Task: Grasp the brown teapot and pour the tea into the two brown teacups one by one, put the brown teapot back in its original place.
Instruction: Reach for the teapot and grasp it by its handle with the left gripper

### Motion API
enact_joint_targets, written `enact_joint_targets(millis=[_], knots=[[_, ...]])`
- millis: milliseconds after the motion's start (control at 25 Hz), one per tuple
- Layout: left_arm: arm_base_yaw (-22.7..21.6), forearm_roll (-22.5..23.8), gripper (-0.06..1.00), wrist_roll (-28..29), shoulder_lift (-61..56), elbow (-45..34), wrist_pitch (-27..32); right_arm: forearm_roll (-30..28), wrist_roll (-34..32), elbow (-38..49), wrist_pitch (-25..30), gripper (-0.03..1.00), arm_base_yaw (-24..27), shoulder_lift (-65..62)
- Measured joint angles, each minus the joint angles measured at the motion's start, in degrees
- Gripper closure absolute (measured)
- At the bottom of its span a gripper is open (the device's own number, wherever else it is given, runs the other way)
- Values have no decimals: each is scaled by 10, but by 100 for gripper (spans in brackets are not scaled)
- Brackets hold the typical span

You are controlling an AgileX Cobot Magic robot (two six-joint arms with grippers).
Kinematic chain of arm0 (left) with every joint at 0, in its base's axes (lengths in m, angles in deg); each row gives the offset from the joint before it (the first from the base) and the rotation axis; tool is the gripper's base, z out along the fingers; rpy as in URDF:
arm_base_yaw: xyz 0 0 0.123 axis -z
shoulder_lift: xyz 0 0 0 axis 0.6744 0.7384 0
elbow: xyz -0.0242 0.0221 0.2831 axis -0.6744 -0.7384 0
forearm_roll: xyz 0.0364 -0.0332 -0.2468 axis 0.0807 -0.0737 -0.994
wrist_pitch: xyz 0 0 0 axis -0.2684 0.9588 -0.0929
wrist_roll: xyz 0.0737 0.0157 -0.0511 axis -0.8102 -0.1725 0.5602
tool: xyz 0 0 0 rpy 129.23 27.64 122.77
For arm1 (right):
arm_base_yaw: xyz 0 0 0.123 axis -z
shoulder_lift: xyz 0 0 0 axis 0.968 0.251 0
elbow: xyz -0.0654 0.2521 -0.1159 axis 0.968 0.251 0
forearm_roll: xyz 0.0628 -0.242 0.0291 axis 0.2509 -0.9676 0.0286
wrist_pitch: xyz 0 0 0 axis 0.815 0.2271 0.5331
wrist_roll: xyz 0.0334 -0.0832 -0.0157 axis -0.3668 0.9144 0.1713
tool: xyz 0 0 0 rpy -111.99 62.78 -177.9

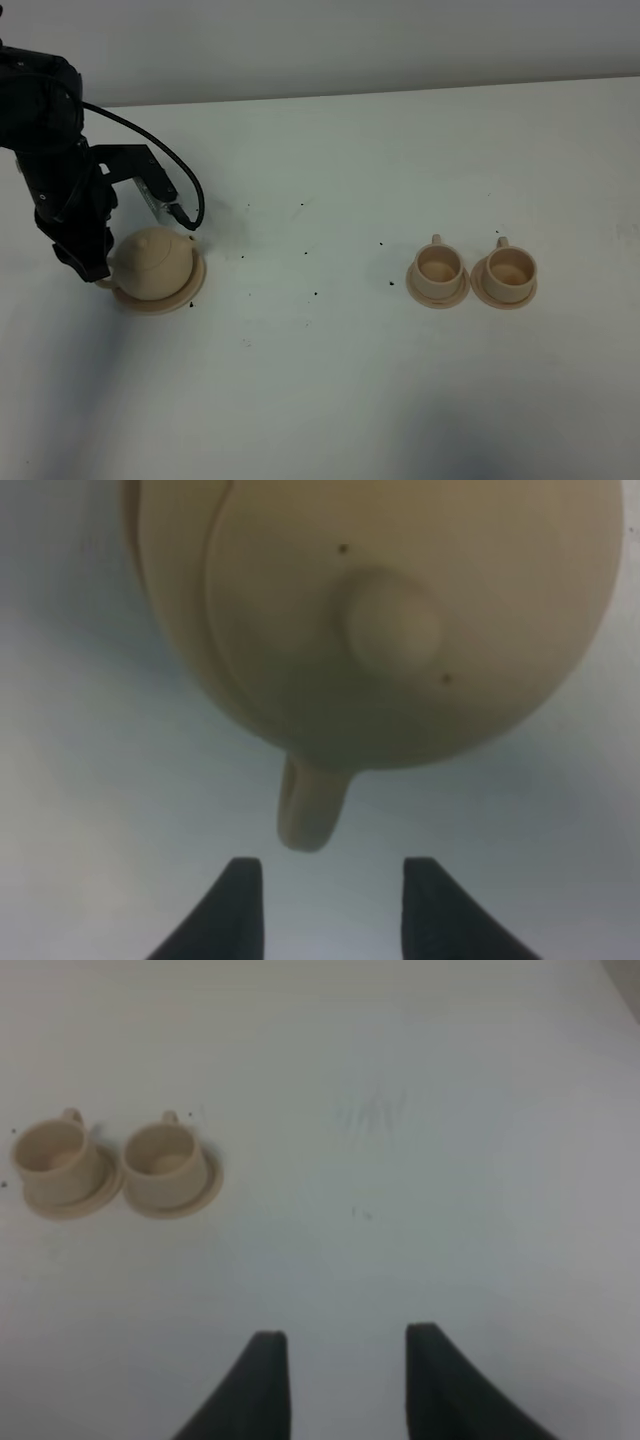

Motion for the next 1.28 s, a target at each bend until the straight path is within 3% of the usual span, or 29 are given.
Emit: enact_joint_targets(millis=[880,1280], knots=[[-1,-4,57,-6,30,0,-49,0,0,0,0,66,0,0],[-1,-21,66,-83,30,0,-52,0,0,0,0,66,0,0]])
